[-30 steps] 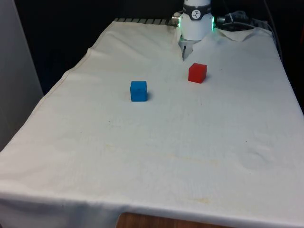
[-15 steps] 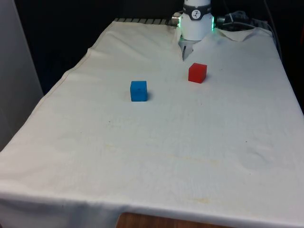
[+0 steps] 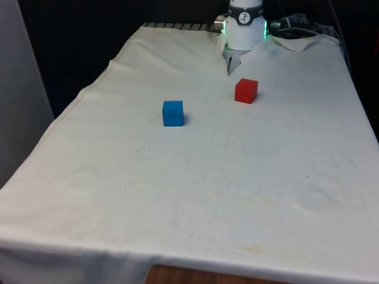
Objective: Stack the two cubes.
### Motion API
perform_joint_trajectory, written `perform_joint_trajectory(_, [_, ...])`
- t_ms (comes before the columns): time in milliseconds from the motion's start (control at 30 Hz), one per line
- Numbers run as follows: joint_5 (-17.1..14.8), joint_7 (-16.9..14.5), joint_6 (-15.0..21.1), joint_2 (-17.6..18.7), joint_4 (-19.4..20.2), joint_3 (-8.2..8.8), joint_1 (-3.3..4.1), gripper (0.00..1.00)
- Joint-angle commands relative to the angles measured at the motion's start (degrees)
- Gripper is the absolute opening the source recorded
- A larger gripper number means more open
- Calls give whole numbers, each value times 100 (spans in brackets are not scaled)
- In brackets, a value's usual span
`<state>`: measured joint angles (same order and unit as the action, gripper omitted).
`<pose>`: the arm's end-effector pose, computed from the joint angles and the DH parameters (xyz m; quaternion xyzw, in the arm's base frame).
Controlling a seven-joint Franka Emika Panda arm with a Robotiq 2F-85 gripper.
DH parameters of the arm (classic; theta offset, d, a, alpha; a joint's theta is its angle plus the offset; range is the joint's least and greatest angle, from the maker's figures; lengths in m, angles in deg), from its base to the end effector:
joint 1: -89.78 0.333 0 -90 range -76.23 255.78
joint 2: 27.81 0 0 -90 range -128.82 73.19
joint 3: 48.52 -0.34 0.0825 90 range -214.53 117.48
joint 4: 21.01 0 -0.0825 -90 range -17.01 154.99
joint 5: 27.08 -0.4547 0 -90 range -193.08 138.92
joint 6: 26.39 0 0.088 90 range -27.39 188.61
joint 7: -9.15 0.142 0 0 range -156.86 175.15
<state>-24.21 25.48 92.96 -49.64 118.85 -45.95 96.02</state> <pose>0.4809 0.0273 0.3984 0.9951 -0.0968 0.0137 0.0114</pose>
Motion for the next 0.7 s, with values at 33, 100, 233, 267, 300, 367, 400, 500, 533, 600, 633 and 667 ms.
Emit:
perform_joint_trajectory(33, [-6, 23, 34, -11, 40, 0, 0, 100])
perform_joint_trajectory(100, [-34, 92, 218, -57, 178, -6, 0, 100])
perform_joint_trajectory(233, [-115, 126, 447, -80, 378, 17, 6, 100])
perform_joint_trajectory(267, [-138, 132, 493, -80, 413, 17, 11, 100])
perform_joint_trajectory(300, [-160, 132, 533, -86, 447, 23, 11, 100])
perform_joint_trajectory(367, [-183, 132, 573, -86, 481, 23, 6, 100])
perform_joint_trajectory(400, [-206, 132, 619, -92, 521, 29, 6, 100])
perform_joint_trajectory(500, [-275, 132, 762, -103, 642, 34, 11, 100])
perform_joint_trajectory(533, [-309, 126, 814, -109, 688, 34, 11, 100])
perform_joint_trajectory(600, [-390, 109, 963, -103, 802, 40, 17, 100])
perform_joint_trajectory(633, [-327, 120, 865, -74, 739, 23, 0, 100])
perform_joint_trajectory(667, [-355, 115, 917, -74, 785, 23, 0, 100])
